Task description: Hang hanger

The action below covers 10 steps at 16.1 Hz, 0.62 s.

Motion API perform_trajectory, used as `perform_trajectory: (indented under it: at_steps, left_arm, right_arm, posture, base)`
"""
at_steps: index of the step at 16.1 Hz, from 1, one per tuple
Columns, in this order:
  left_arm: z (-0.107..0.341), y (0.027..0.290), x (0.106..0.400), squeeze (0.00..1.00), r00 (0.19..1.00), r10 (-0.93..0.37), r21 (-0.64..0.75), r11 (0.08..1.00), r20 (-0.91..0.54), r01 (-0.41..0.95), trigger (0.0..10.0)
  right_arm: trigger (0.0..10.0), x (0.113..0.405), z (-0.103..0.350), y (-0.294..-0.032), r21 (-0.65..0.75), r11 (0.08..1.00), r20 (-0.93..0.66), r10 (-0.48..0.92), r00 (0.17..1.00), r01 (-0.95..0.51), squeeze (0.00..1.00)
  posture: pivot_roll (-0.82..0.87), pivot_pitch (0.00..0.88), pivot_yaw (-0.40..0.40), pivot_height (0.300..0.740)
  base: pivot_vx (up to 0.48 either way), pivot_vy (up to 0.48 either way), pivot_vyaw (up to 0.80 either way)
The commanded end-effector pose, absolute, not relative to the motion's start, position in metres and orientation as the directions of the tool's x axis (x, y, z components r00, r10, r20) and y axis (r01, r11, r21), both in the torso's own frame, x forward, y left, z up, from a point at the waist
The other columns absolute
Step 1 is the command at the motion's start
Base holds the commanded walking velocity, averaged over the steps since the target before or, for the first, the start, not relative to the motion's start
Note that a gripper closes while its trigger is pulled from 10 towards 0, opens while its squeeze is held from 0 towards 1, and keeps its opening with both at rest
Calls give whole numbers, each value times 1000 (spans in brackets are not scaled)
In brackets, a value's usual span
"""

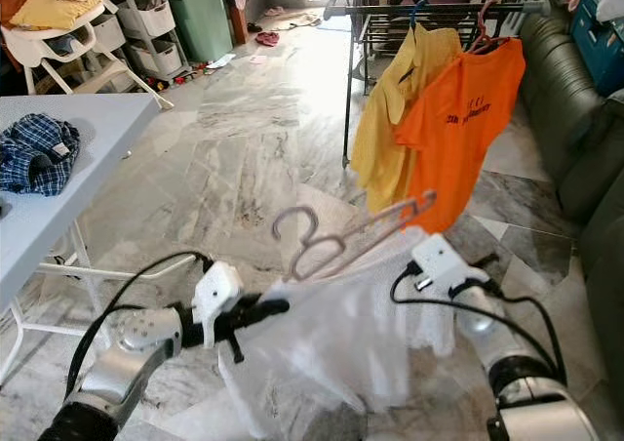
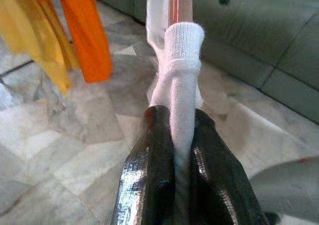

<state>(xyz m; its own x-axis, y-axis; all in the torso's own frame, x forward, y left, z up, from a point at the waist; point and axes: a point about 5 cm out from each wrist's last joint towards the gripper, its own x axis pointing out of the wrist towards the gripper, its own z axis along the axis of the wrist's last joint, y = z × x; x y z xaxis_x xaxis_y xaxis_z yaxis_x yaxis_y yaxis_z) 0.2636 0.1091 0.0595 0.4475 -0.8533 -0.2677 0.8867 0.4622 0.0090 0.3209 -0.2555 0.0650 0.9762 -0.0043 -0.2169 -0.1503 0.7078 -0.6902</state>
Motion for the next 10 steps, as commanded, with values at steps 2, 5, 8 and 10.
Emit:
perform_trajectory:
  at_steps: [2,5,8,10]
  left_arm:
    - [52,119,258,0,421,-854,-4,443,-306,896,10000]
    - [37,125,251,0,401,-842,-26,439,-361,898,10000]
    - [25,131,249,0,415,-817,-45,470,-401,882,10000]
    - [15,138,248,0,431,-789,-60,505,-438,861,10000]
  right_arm:
    - [0,328,79,-261,-697,711,-154,-31,988,-86,0]
    - [0,333,90,-263,-699,713,-115,-35,993,-56,0]
    - [0,335,95,-263,-701,712,-86,-29,996,-40,0]
    - [0,336,97,-262,-699,714,-74,-22,997,-36,0]
  posture:
    - [-94,37,103,740]
    - [-99,38,104,740]
    - [-103,38,105,740]
    - [-106,41,105,740]
  base:
    - [0,0,0]
    - [0,0,0]
    - [0,0,0]
    - [0,0,0]
